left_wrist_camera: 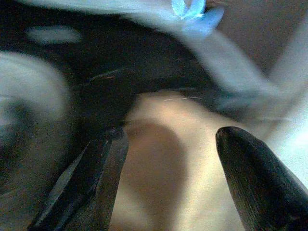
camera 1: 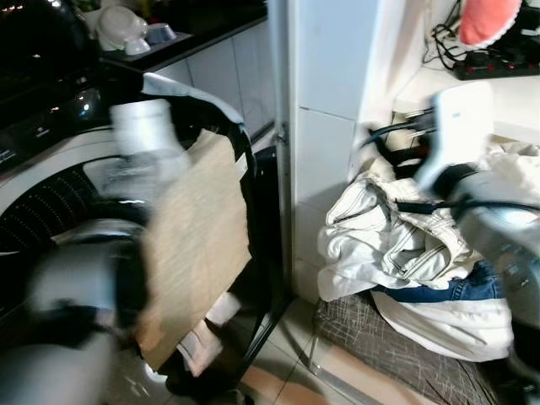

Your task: Clothes washing

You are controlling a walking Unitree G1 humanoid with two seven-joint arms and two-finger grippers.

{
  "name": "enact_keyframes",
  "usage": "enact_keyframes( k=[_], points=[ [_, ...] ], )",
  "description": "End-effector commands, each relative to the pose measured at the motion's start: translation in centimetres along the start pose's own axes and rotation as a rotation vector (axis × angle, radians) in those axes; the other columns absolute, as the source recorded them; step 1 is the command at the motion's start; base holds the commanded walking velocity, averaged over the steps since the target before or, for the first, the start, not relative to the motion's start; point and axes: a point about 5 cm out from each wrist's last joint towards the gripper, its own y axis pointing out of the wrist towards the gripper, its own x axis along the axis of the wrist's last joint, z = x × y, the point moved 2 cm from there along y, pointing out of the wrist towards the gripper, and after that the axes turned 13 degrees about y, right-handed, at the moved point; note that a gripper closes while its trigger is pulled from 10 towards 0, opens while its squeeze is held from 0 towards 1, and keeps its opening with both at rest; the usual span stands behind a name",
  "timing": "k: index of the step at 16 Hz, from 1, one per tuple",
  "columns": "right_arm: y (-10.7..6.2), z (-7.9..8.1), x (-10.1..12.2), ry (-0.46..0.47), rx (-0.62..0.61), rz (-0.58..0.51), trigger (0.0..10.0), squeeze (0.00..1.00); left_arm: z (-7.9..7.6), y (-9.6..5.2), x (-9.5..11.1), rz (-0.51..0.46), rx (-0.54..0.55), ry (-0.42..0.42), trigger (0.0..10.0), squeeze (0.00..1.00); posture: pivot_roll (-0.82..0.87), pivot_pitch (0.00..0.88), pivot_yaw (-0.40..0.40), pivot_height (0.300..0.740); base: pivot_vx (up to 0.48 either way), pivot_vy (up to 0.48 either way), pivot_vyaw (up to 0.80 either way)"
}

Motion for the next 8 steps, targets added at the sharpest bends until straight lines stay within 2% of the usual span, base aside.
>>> enact_keyframes(
  k=[1, 2, 3, 4, 5, 7, 8],
  points=[
    [-0.1, -2.0, -1.6, 0.009, -0.096, 0.094, 10.0, 0.0, -1.2, 0.0, 1.9, -0.099, -0.094, 0.051, 10.0, 0.0, -0.11, 0.0, 0.126, 0.74, 0.0, 0.0, 0.0],
    [-0.6, -3.6, -3.7, 0.059, -0.156, 0.207, 10.0, 0.0, -5.1, -0.4, 1.6, -0.158, -0.27, 0.146, 10.0, 0.0, -0.11, 0.0, 0.127, 0.74, 0.0, 0.0, 0.0],
    [-0.8, -4.0, -4.4, 0.07, -0.161, 0.236, 10.0, 0.0, -6.9, -1.3, 1.7, -0.216, -0.354, 0.2, 10.0, 0.0, -0.11, 0.0, 0.126, 0.74, 0.0, 0.0, 0.0],
    [-0.9, -4.8, -5.4, 0.11, -0.189, 0.266, 10.0, 0.0, -10.1, -3.9, 0.9, -0.266, -0.535, 0.236, 10.0, 0.0, -0.11, 0.0, 0.125, 0.74, 0.0, 0.0, 0.0],
    [-0.7, -6.0, -6.2, 0.125, -0.239, 0.28, 10.0, 0.0, -11.6, -5.4, -0.3, -0.266, -0.621, 0.259, 10.0, 0.0, -0.11, 0.0, 0.125, 0.74, 0.0, 0.0, 0.0],
    [-0.3, -6.9, -7.0, 0.077, -0.274, 0.287, 10.0, 0.0, -11.9, -5.7, -1.2, -0.222, -0.604, 0.216, 10.0, 0.0, -0.1, 0.0, 0.126, 0.74, 0.0, 0.0, 0.0],
    [0.0, -6.9, -7.6, 0.09, -0.268, 0.305, 10.0, 0.0, -11.8, -5.9, -1.2, -0.216, -0.591, 0.219, 10.0, 0.0, -0.1, 0.0, 0.126, 0.74, 0.0, 0.0, 0.0]
  ],
)
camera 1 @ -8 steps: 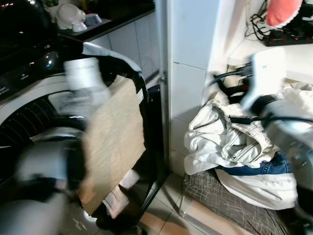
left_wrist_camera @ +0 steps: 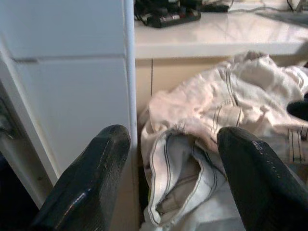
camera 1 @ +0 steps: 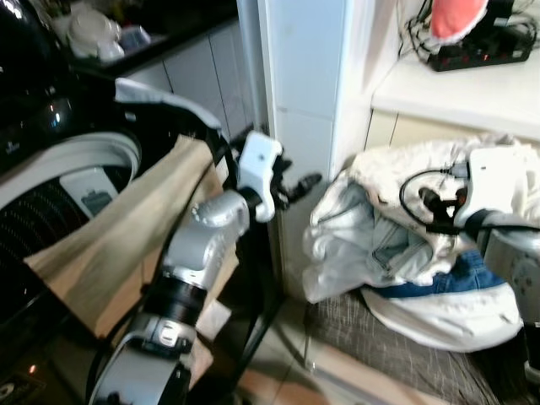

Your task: Clothes washing

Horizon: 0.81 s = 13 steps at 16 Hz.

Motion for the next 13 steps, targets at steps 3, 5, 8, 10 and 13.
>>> enact_keyframes(
  k=[3, 5, 8, 10, 13],
  points=[
    [1.3, 0.7, -1.1, 0.029, 0.059, 0.051, 10.0, 0.0, 0.8, -1.2, 0.6, 0.032, 0.073, 0.047, 10.0, 0.0, -0.1, 0.0, 0.125, 0.74, 0.0, 0.0, 0.0],
    [2.1, 0.9, -2.5, 0.04, 0.088, 0.112, 10.0, 0.0, 1.3, -1.9, -0.2, 0.121, 0.126, 0.059, 10.0, 0.0, -0.09, 0.0, 0.125, 0.74, 0.0, 0.0, 0.0],
    [2.8, 0.2, -4.8, 0.077, 0.049, 0.231, 7.9, 0.0, 1.3, -2.4, -1.4, 0.222, 0.119, 0.072, 10.0, 0.0, -0.09, 0.0, 0.12, 0.74, 0.0, 0.0, 0.0],
    [2.8, -0.3, -5.5, 0.064, 0.02, 0.268, 0.0, 0.0, -0.4, -2.9, -1.5, 0.23, -0.063, 0.103, 10.0, 0.0, -0.09, 0.0, 0.118, 0.74, 0.0, 0.0, 0.0],
    [2.9, -1.4, -5.6, 0.043, -0.038, 0.282, 0.0, 0.0, -1.8, -3.6, -1.8, 0.238, -0.177, 0.136, 10.0, 0.0, -0.09, 0.0, 0.116, 0.74, 0.0, 0.0, 0.0]
  ],
)
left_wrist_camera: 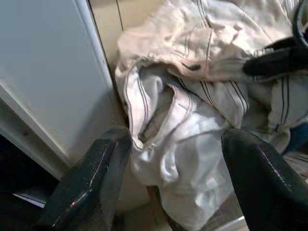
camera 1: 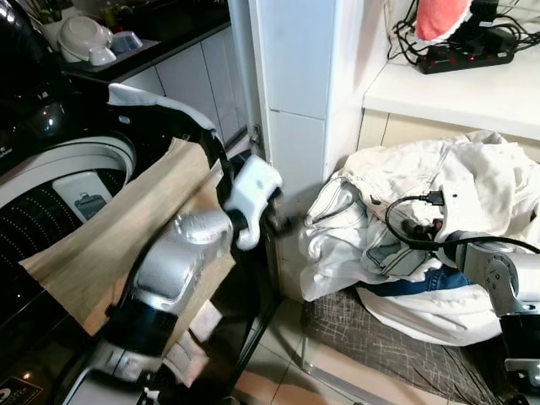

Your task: Clothes washing

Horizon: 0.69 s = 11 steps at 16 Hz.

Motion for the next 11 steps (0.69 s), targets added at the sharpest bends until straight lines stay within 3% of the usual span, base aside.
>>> enact_keyframes(
  k=[1, 11],
  points=[
    [0.16, -0.5, -0.51, -0.012, -0.031, 0.04, 0.0, 0.0, 0.38, -0.25, 0.22, 0.007, 0.01, 0.006, 10.0, 0.0, -0.09, 0.0, 0.116, 0.74, 0.0, 0.0, 0.0],
    [-0.5, -0.11, 0.3, -0.053, -0.005, -0.015, 0.0, 0.0, 0.94, -0.25, 0.31, -0.008, 0.054, 0.013, 10.0, 0.0, -0.1, 0.0, 0.121, 0.74, 0.0, 0.0, 0.0]
  ],
)
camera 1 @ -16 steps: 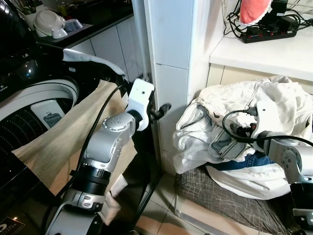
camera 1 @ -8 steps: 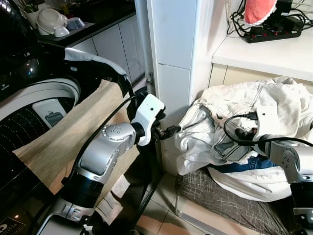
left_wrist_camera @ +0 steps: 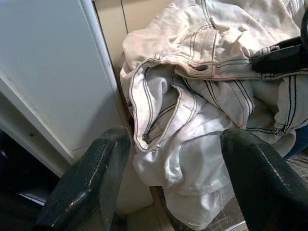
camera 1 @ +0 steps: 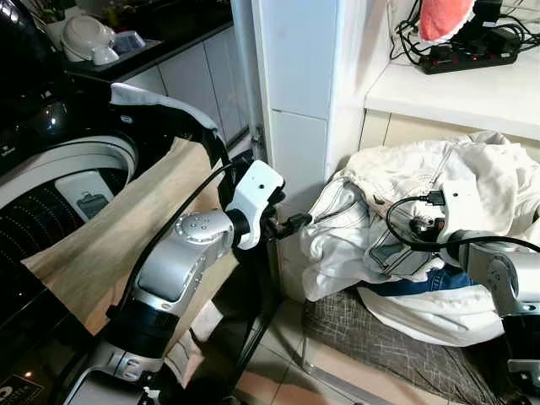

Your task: Clothes washing

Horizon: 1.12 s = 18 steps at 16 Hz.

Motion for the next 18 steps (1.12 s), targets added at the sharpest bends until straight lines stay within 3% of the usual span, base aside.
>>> enact_keyframes(
  k=[1, 3, 8, 10, 13, 15, 16, 17, 18],
  points=[
    [-0.4, -0.2, 0.0, -0.004, -0.015, -0.004, 0.0, 0.0, 0.8, -0.2, 0.2, -0.008, 0.046, 0.006, 10.0, 0.0, -0.1, 0.0, 0.121, 0.74, 0.0, 0.0, 0.0],
    [-0.6, -0.3, 0.1, 0.005, -0.019, -0.012, 0.0, 0.0, 1.2, -0.1, 0.6, -0.031, 0.076, -0.028, 10.0, 0.0, -0.1, 0.0, 0.123, 0.74, 0.0, 0.0, 0.0],
    [-2.2, -1.0, 2.4, 0.039, -0.04, -0.102, 0.0, 0.0, 1.8, 0.1, 1.1, -0.055, 0.127, 0.008, 10.0, 0.0, -0.11, 0.0, 0.121, 0.74, 0.0, 0.0, 0.0],
    [-5.4, -0.2, 6.8, 0.024, 0.028, -0.256, 0.0, 0.0, 2.9, -0.1, 2.3, -0.11, 0.195, 0.06, 10.0, 0.0, -0.11, 0.0, 0.117, 0.74, 0.0, 0.0, 0.0],
    [-9.8, 0.8, 12.3, 0.021, 0.137, -0.414, 0.0, 0.0, 4.0, -0.5, 4.3, -0.194, 0.251, 0.053, 10.0, 0.0, -0.11, 0.0, 0.121, 0.74, 0.0, 0.0, 0.0],
    [-13.6, 1.9, 16.4, 0.01, 0.271, -0.531, 0.0, 0.0, 4.6, -0.7, 5.8, -0.234, 0.281, 0.108, 10.0, 0.0, -0.12, 0.0, 0.127, 0.74, 0.0, 0.0, 0.0],
    [-14.1, 2.0, 16.8, 0.001, 0.287, -0.544, 0.0, 0.0, 4.6, -0.7, 6.0, -0.24, 0.285, 0.115, 10.0, 0.0, -0.12, 0.0, 0.127, 0.74, 0.0, 0.0, 0.0],
    [-15.8, 2.9, 18.4, 0.009, 0.368, -0.588, 0.0, 0.0, 4.8, -0.7, 6.7, -0.268, 0.279, 0.11, 10.0, 0.0, -0.13, 0.0, 0.127, 0.74, 0.0, 0.0, 0.0],
    [-16.7, 3.5, 19.2, 0.03, 0.431, -0.605, 0.0, 0.0, 4.7, -0.7, 6.9, -0.274, 0.259, 0.104, 10.0, 1.0, -0.13, 0.0, 0.126, 0.74, 0.0, 0.0, 0.0]
  ],
)
